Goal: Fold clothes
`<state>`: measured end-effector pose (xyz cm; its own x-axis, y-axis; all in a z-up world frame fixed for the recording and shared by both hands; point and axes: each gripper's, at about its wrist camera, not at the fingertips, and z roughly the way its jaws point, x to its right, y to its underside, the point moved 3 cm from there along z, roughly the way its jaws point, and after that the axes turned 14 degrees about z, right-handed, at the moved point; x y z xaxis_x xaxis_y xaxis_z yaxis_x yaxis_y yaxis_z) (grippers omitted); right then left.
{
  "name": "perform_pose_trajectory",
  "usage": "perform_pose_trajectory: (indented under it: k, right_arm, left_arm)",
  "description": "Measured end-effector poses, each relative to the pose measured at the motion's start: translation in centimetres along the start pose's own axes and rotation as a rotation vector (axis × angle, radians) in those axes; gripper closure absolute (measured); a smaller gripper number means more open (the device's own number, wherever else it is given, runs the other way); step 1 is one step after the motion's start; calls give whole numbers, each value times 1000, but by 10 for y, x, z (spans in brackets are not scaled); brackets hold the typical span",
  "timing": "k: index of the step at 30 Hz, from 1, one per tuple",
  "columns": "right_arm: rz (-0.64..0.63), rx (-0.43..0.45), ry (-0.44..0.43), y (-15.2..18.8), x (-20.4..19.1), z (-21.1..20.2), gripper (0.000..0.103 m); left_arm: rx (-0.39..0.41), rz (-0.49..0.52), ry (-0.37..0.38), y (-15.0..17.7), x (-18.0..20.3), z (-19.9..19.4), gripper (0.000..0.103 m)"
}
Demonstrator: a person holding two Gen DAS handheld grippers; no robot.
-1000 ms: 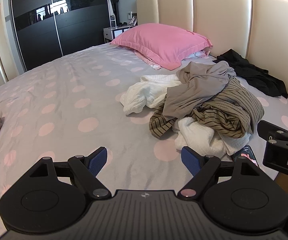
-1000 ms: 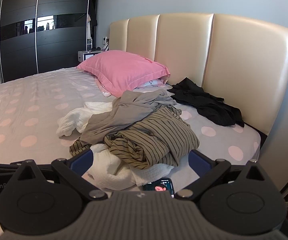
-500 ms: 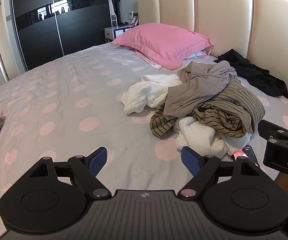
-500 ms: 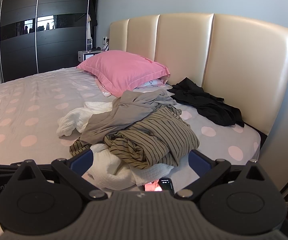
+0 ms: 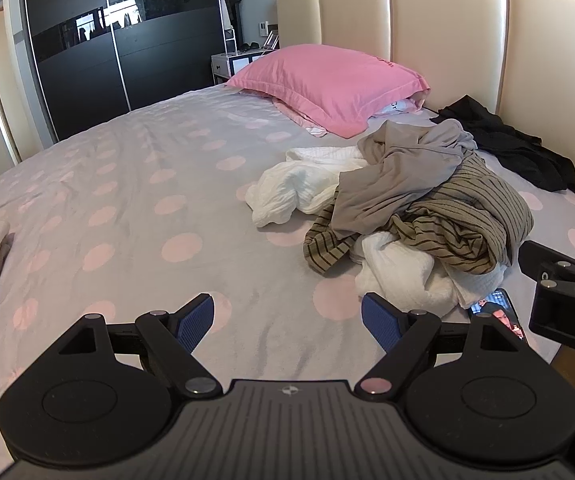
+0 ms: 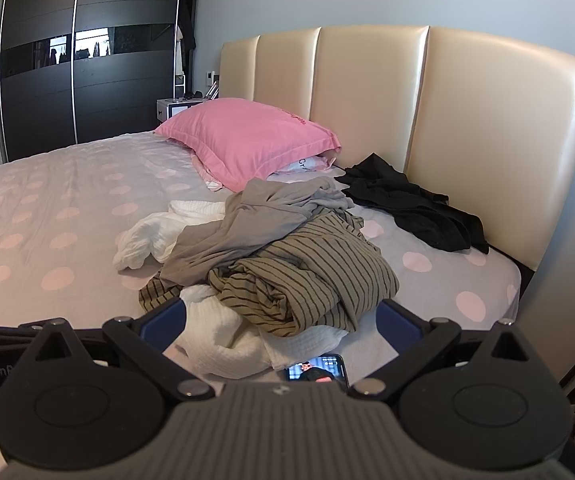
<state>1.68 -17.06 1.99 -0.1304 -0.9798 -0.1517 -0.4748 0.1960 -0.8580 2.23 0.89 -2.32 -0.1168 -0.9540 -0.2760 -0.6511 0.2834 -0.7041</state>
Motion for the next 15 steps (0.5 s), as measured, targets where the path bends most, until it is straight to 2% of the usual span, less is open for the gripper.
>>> perform_pose_trajectory:
  k: [9, 11, 15]
  right_arm:
    - [-15, -48, -6, -1, -4, 8, 1]
    - [-12, -72, -24, -3, -5, 12, 1]
    - [-31, -66, -55, -16, -10, 23, 1]
  left_arm:
    - [-13, 10, 3, -2, -3, 5, 22]
    - [-16, 9, 5, -5, -6, 7, 22]
    - [-16, 10, -2, -13, -14, 13, 22]
